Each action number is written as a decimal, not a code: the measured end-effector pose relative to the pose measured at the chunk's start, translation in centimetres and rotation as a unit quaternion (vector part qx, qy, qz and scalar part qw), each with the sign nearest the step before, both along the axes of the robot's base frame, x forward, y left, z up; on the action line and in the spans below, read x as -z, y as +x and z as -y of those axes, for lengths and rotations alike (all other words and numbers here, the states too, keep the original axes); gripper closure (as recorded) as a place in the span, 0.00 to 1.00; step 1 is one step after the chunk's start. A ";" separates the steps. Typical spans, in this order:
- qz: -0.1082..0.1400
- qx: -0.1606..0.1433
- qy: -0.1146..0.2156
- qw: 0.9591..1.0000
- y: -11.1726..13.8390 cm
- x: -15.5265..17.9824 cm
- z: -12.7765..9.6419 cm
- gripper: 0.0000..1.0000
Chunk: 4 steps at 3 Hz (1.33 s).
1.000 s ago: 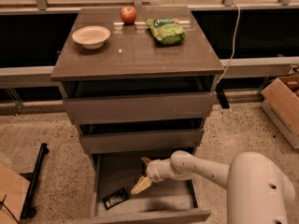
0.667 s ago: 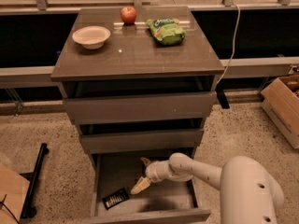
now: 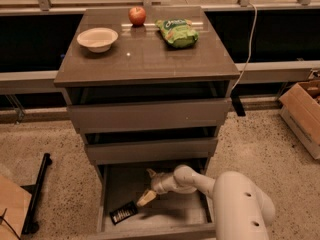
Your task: Pick rxbar chocolate from bottom drawer and place on counter
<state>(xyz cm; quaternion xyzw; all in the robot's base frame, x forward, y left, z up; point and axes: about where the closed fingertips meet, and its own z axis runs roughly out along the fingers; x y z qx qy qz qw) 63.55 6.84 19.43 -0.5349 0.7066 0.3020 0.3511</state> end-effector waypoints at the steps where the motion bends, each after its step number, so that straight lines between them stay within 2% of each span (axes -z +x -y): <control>1: 0.001 -0.001 -0.015 1.000 -0.2 0.0 -0.2 0.00; 2: 0.009 -0.029 -0.012 0.999 -1.2 0.6 -1.8 0.00; 3: 0.007 -0.099 0.008 0.995 -4.0 2.5 -5.4 0.00; 4: 0.002 -0.129 0.017 0.991 -5.9 4.1 -7.3 0.00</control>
Offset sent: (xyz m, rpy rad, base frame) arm -0.0242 0.0331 -0.0117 -0.0128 -0.0433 0.1368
